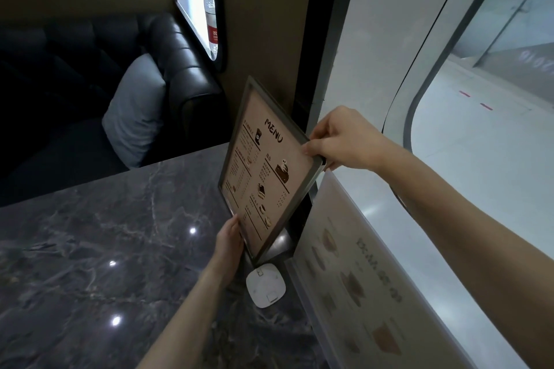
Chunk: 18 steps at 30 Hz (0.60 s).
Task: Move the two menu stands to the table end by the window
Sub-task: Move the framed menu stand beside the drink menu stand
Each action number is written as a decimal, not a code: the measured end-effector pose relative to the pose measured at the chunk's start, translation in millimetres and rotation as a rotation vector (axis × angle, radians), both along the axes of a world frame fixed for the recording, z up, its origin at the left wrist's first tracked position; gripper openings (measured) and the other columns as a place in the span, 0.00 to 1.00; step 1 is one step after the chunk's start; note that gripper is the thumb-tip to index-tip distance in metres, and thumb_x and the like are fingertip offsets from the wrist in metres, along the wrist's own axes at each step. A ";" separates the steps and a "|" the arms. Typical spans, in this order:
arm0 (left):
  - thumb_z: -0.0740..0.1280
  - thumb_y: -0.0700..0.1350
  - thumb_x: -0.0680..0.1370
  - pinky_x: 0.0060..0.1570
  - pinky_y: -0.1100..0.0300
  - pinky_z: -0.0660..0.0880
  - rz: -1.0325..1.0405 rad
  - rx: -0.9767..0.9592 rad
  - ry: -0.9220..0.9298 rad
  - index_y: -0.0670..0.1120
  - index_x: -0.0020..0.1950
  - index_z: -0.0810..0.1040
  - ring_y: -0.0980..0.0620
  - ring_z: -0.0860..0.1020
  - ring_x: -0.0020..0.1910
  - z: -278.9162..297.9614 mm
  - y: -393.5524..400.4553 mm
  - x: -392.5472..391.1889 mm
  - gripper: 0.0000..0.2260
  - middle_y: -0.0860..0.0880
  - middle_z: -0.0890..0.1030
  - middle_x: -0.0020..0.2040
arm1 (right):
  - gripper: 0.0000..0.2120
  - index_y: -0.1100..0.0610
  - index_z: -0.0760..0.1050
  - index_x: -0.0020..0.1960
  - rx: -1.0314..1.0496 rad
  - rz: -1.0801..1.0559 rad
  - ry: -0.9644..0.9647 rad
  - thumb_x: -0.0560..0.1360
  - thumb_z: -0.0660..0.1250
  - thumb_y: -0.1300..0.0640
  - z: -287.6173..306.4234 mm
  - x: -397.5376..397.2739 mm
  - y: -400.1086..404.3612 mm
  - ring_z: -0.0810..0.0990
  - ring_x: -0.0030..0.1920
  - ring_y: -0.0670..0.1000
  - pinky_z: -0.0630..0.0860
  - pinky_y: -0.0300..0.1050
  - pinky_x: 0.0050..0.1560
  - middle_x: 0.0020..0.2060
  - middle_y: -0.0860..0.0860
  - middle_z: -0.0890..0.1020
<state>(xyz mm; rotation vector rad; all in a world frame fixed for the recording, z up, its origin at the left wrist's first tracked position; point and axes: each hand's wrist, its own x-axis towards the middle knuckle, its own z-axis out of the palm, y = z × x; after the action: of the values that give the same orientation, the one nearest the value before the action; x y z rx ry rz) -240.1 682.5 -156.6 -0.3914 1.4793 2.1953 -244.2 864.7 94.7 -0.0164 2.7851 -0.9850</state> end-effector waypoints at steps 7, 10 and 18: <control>0.49 0.46 0.81 0.32 0.65 0.78 -0.056 0.027 0.062 0.42 0.55 0.75 0.57 0.83 0.37 1.5 11.7 -0.3 0.17 0.51 0.85 0.38 | 0.09 0.63 0.78 0.47 -0.022 -0.037 -0.030 0.75 0.65 0.57 2.4 -0.9 7.0 0.81 0.37 0.48 0.81 0.40 0.37 0.37 0.51 0.80; 0.49 0.46 0.81 0.37 0.62 0.78 -0.035 0.025 0.056 0.42 0.58 0.74 0.54 0.83 0.41 3.6 13.8 0.0 0.17 0.49 0.83 0.43 | 0.09 0.63 0.79 0.47 -0.028 -0.038 -0.032 0.75 0.65 0.57 2.4 -1.3 9.1 0.82 0.37 0.48 0.82 0.41 0.37 0.35 0.50 0.80; 0.47 0.50 0.81 0.58 0.54 0.70 0.015 0.011 0.011 0.42 0.68 0.67 0.48 0.76 0.55 9.9 19.0 -2.0 0.21 0.47 0.79 0.55 | 0.08 0.62 0.79 0.45 -0.037 -0.051 -0.034 0.74 0.65 0.58 3.1 -2.8 13.2 0.80 0.33 0.47 0.81 0.41 0.36 0.33 0.48 0.79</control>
<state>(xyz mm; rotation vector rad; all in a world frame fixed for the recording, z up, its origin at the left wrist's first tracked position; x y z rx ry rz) -242.0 701.5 -146.7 -0.3883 1.4736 2.2196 -246.9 877.9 97.8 0.0658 2.7487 -1.0391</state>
